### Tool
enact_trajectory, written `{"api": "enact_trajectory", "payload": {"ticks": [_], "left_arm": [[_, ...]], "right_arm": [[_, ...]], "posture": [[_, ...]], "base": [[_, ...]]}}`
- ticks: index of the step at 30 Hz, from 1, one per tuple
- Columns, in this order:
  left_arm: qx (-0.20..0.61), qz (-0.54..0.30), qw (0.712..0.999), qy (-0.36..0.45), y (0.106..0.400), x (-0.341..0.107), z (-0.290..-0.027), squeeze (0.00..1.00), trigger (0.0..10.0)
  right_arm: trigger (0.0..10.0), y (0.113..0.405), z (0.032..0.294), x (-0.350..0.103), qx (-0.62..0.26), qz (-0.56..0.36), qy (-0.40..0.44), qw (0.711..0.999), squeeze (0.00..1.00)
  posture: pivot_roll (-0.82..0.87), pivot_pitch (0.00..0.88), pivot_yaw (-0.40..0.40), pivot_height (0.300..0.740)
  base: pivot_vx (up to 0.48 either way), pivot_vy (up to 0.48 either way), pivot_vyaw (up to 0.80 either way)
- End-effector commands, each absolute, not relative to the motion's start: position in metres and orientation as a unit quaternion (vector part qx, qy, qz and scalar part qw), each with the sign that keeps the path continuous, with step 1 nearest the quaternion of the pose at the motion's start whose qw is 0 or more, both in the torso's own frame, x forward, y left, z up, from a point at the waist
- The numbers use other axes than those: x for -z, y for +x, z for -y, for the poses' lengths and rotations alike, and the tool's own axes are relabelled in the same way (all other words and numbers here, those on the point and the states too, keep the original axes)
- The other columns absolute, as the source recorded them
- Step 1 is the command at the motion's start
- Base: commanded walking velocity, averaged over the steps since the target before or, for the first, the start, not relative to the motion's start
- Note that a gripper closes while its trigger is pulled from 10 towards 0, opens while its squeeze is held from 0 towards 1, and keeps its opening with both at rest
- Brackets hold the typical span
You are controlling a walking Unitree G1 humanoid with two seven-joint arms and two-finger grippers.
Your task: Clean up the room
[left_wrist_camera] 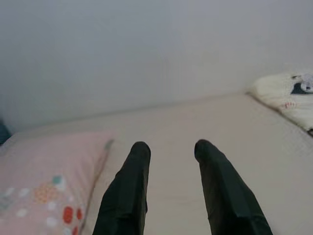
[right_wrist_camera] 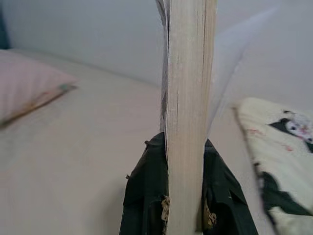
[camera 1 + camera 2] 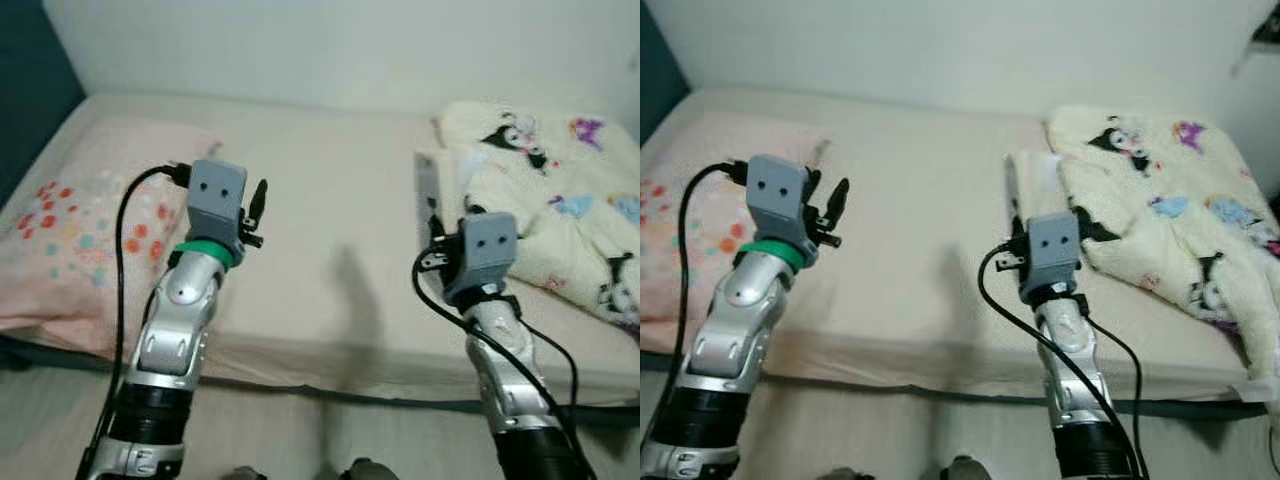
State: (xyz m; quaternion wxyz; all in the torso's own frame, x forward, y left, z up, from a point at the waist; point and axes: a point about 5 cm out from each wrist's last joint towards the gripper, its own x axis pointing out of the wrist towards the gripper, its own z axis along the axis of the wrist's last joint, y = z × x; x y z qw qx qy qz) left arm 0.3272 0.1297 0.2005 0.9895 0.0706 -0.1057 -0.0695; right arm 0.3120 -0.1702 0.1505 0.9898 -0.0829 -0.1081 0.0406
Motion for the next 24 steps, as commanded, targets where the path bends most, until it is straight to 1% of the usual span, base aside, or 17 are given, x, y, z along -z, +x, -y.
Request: {"api": "enact_trajectory", "payload": {"ticks": [1, 19, 23, 24], "left_arm": [[0.078, 0.1, 0.989, 0.07, 0.3261, -0.1967, -0.1264, 0.0, 10.0], [0.076, 0.105, 0.989, 0.07, 0.3274, -0.1965, -0.1273, 0.0, 10.0], [0.076, 0.115, 0.988, 0.076, 0.3271, -0.1982, -0.1267, 0.0, 10.0], [0.077, 0.118, 0.987, 0.08, 0.3269, -0.1985, -0.1259, 0.0, 10.0]], "right_arm": [[10.0, 0.311, 0.173, -0.1546, -0.032, 0.12, -0.082, 0.989, 0.0], [10.0, 0.3113, 0.1722, -0.154, -0.033, 0.12, -0.081, 0.989, 0.0], [10.0, 0.3109, 0.1725, -0.1536, -0.032, 0.12, -0.081, 0.989, 0.0], [10.0, 0.311, 0.1726, -0.1534, -0.031, 0.119, -0.081, 0.989, 0.0]], "posture": [[-0.08, 0.0, 0.047, 0.708], [-0.07, 0.0, 0.046, 0.708], [-0.07, 0.0, 0.046, 0.708], [-0.07, 0.0, 0.046, 0.708]], "base": [[0.0, 0.311, 0.0], [0.0, 0.292, 0.0], [0.0, 0.0, 0.0], [0.0, -0.364, 0.0]]}}
